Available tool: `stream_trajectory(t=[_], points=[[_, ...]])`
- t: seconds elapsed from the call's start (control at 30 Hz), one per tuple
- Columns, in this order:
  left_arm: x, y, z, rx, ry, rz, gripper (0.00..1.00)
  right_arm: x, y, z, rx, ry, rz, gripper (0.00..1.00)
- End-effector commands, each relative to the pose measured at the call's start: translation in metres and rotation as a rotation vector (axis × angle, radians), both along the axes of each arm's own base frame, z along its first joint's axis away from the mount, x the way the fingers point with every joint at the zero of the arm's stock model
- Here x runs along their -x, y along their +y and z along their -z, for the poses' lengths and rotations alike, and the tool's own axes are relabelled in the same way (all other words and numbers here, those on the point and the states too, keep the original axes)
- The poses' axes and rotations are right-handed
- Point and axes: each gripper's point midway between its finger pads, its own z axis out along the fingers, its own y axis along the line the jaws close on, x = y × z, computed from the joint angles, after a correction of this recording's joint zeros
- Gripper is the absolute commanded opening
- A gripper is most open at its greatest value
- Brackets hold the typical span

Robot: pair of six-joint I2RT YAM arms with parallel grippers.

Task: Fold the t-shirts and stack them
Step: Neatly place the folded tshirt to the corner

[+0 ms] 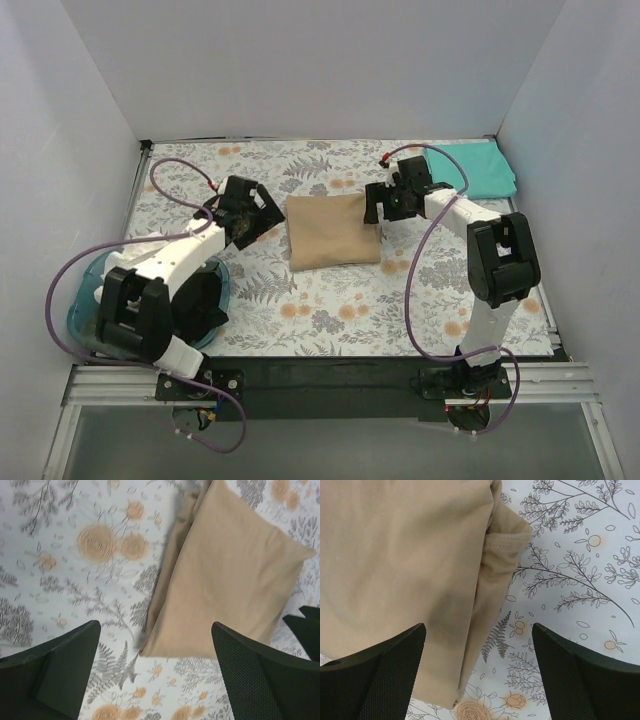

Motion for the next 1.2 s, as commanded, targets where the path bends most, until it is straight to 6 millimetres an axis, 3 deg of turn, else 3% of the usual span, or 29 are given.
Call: stream_trajectory(t=[0.0,0.07,0.1,0.2,0.27,0.43,0.57,0.67,0.7,0.8,1.07,1.17], points=[[0.036,-0.005,-0.002,0.084,-0.002,0.003,0.93,-0.004,0.010,0.002,-0.019,-0.015,-0.013,0.92],[0.046,-0.004,-0.016,0.122,-0.051,0.003,0.93,-0.009,0.014,0.008,-0.010,-0.014,-0.006,0.86],[0.056,-0.003,-0.005,0.119,-0.039,0.017,0.93,-0.011,0.014,0.011,0.005,-0.017,-0.008,0.85],[0.071,-0.006,-0.012,0.160,-0.066,0.056,0.94,-0.019,0.015,0.022,0.074,-0.030,-0.001,0.81],[0.081,-0.003,-0.004,0.154,-0.053,0.061,0.94,-0.018,0.018,0.029,0.107,-0.031,-0.002,0.81],[0.094,0.007,-0.008,0.160,-0.087,0.036,0.95,-0.010,0.024,0.047,0.136,0.001,-0.018,0.75],[0.098,0.014,-0.012,0.147,-0.105,0.009,0.95,-0.003,0.033,0.056,0.159,0.010,-0.053,0.57],[0.096,0.019,-0.013,0.133,-0.130,-0.002,0.95,-0.008,0.035,0.055,0.240,-0.043,-0.074,0.19],[0.095,0.019,-0.014,0.131,-0.134,-0.001,0.95,-0.010,0.034,0.054,0.266,-0.059,-0.072,0.13],[0.095,0.017,-0.017,0.138,-0.150,0.012,0.95,-0.025,0.021,0.040,0.370,-0.137,-0.036,0.01],[0.091,0.020,-0.035,0.164,-0.274,0.007,0.96,-0.087,-0.040,-0.053,0.744,-0.434,0.094,0.01],[0.092,0.022,-0.036,0.169,-0.310,0.005,0.96,-0.106,-0.060,-0.079,0.838,-0.504,0.110,0.01]])
